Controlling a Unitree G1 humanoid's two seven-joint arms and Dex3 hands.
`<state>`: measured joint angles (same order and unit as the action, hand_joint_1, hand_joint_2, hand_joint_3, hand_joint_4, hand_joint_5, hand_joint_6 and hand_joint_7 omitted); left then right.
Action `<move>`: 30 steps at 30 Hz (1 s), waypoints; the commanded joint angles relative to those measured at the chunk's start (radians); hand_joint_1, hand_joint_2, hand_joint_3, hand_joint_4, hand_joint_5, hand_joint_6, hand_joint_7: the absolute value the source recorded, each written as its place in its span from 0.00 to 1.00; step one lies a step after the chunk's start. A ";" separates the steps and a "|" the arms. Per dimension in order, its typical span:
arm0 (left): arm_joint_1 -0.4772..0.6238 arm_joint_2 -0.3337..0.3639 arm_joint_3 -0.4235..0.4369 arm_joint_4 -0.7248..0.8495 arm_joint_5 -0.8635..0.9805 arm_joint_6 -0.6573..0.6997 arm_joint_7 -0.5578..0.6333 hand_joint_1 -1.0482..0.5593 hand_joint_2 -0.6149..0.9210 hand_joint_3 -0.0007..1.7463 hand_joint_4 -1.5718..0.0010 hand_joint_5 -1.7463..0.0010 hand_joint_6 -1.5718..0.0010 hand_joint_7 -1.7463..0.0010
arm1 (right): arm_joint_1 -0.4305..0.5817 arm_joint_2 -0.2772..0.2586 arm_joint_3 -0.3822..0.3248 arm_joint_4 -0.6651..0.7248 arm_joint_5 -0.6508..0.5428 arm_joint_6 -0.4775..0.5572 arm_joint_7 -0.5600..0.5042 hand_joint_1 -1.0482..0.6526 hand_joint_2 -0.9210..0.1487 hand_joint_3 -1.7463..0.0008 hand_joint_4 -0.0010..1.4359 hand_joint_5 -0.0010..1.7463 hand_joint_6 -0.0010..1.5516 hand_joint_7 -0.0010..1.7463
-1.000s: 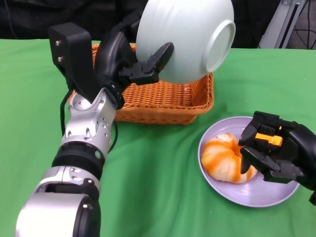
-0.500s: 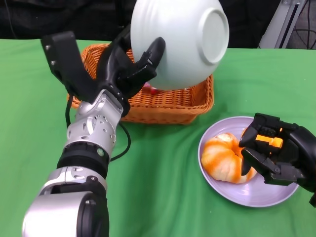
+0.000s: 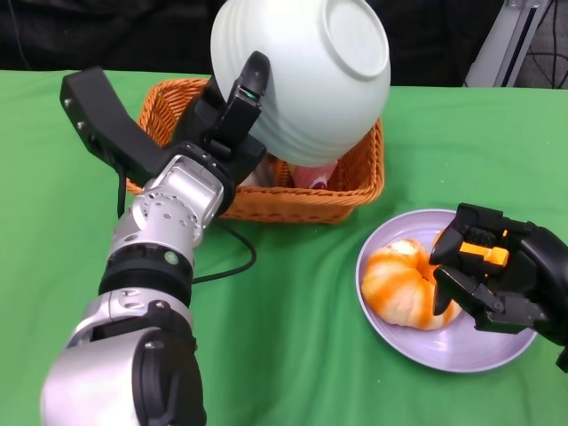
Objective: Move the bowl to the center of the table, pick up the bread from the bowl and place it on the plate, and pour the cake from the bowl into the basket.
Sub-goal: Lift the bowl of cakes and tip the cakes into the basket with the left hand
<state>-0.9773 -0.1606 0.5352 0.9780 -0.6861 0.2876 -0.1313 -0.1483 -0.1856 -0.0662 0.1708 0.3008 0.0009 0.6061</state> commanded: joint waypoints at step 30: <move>-0.028 0.008 0.070 -0.072 -0.121 0.114 0.086 0.50 0.93 0.41 0.45 0.00 0.55 0.03 | 0.000 -0.008 0.006 -0.005 -0.013 -0.010 -0.006 0.42 0.30 0.56 0.43 0.94 0.36 0.83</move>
<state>-0.9796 -0.1687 0.6080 0.9384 -0.7977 0.3990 -0.0427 -0.1484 -0.1855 -0.0615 0.1709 0.2853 -0.0021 0.6000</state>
